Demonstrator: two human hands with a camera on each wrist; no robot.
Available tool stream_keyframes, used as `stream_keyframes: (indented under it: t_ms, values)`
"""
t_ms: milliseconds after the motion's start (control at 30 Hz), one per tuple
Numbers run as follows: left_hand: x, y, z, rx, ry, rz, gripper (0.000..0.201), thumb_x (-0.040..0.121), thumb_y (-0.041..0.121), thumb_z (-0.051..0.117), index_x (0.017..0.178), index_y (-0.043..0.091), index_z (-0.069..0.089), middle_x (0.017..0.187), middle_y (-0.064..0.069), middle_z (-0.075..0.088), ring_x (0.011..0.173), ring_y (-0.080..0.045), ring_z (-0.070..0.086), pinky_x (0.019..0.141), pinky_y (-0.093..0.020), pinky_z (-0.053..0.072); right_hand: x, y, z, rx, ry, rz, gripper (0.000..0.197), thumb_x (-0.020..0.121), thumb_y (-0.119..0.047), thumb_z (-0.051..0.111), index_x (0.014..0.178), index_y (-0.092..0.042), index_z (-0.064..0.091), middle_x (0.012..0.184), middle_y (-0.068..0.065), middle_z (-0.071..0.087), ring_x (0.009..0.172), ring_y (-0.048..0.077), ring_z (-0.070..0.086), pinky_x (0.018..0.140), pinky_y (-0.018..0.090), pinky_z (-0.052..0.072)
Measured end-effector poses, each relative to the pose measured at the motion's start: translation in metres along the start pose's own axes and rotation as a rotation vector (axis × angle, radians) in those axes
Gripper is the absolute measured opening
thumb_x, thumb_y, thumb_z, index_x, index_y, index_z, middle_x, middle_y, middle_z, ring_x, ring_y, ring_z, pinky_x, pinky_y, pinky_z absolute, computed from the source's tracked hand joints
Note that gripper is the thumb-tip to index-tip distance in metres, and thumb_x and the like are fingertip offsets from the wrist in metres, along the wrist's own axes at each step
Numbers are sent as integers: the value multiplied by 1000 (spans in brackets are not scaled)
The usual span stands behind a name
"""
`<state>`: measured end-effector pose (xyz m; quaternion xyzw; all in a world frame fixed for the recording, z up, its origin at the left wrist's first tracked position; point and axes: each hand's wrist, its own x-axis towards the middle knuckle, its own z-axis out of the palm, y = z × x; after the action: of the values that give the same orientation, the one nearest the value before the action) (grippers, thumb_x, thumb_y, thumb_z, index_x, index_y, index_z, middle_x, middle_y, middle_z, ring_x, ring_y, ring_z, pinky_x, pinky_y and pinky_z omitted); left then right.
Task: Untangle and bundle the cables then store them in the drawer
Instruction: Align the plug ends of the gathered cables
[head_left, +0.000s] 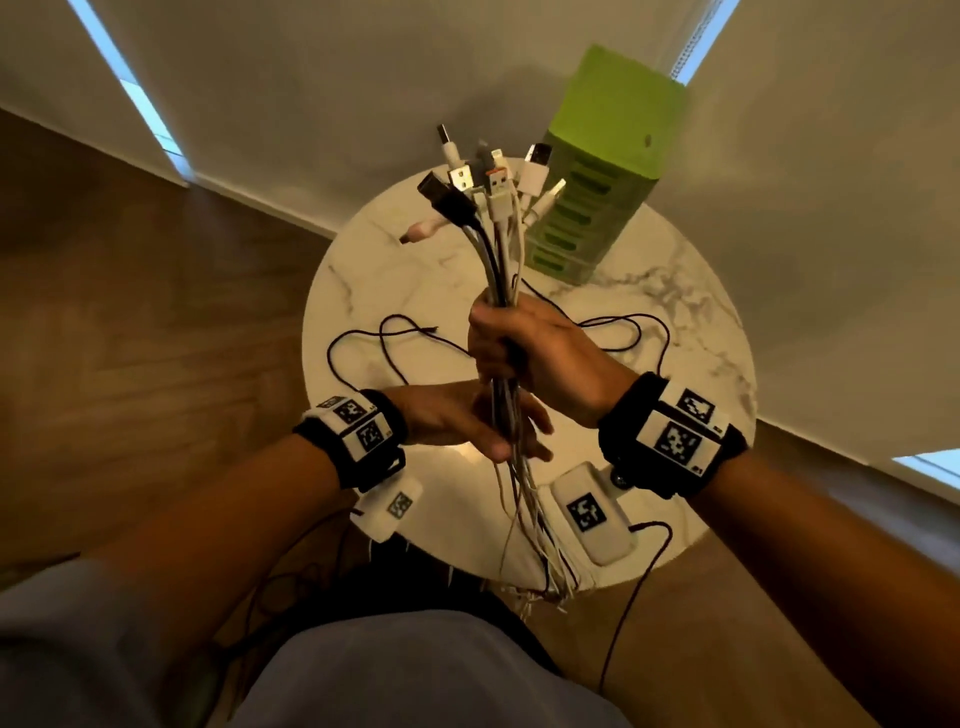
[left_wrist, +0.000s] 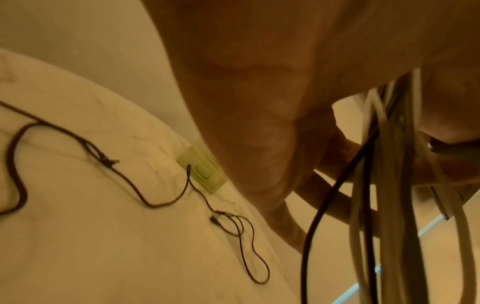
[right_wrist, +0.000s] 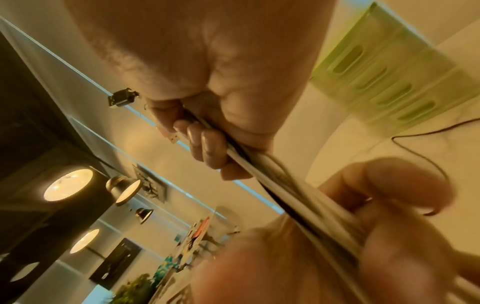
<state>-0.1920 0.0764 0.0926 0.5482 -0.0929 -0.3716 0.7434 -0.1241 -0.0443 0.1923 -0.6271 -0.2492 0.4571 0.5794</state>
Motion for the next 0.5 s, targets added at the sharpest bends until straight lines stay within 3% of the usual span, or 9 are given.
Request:
stream_keyframes:
  t_ms: [33, 100, 167, 233, 333, 367, 400, 433, 500]
  values:
    - [-3, 3, -2, 66, 56, -30, 49, 73, 20, 89, 113, 12, 61, 97, -2, 73, 113, -29, 65, 107, -47, 49, 4, -3, 4, 11, -10, 3, 30, 103, -16, 42, 73, -20, 37, 69, 0, 26, 61, 12, 26, 58, 26, 27]
    - [-14, 18, -9, 256, 217, -86, 22, 84, 6, 78, 97, 14, 62, 77, 5, 69, 87, -18, 69, 88, -34, 58, 17, -10, 12, 25, -31, -14, 30, 102, -16, 42, 73, -20, 36, 69, 1, 25, 61, 13, 25, 59, 28, 27]
    - [-35, 33, -26, 411, 440, -77, 13, 91, 7, 71, 87, 14, 61, 70, 8, 65, 69, -11, 63, 70, -26, 56, 35, -20, 22, 33, -34, -73, 28, 99, -17, 44, 72, -19, 38, 67, 0, 29, 61, 13, 29, 60, 28, 29]
    - [-62, 39, -52, 586, 758, 33, 10, 93, 14, 71, 92, 10, 62, 82, 5, 64, 73, -12, 61, 68, -29, 52, 53, -30, 34, 45, -24, -151, 28, 96, -19, 46, 68, -19, 45, 63, -1, 39, 62, 17, 39, 64, 32, 36]
    - [-101, 32, -78, 698, 1330, 224, 30, 87, 27, 77, 104, 5, 63, 89, 1, 67, 74, -7, 61, 67, -24, 50, 72, -41, 57, 152, -37, -216, 34, 97, -21, 44, 65, -16, 55, 63, 7, 55, 78, 32, 58, 84, 45, 44]
    - [-109, 28, -79, 682, 1456, 261, 34, 86, 31, 77, 105, 7, 63, 88, 3, 66, 72, -4, 60, 65, -20, 49, 76, -46, 66, 204, -60, -220, 34, 98, -21, 42, 68, -13, 53, 63, 9, 55, 86, 36, 62, 91, 48, 46]
    - [-117, 23, -78, 669, 1504, 247, 33, 87, 34, 77, 106, 10, 64, 89, 7, 65, 73, 1, 60, 64, -16, 48, 81, -52, 76, 237, -81, -220, 32, 99, -21, 40, 71, -11, 50, 62, 9, 53, 91, 37, 64, 95, 51, 46]
    - [-121, 16, -77, 635, 1467, 173, 31, 87, 35, 76, 107, 13, 65, 88, 10, 65, 75, 4, 60, 65, -12, 47, 84, -58, 83, 253, -97, -221, 32, 100, -22, 38, 72, -11, 47, 61, 8, 49, 91, 38, 66, 97, 53, 45]
    - [-130, -5, -77, 573, 1253, -52, 30, 87, 38, 77, 98, 12, 66, 84, 1, 66, 73, -5, 62, 69, -22, 50, 91, -69, 92, 259, -133, -228, 33, 100, -23, 38, 70, -13, 44, 58, 5, 39, 73, 35, 62, 92, 52, 47]
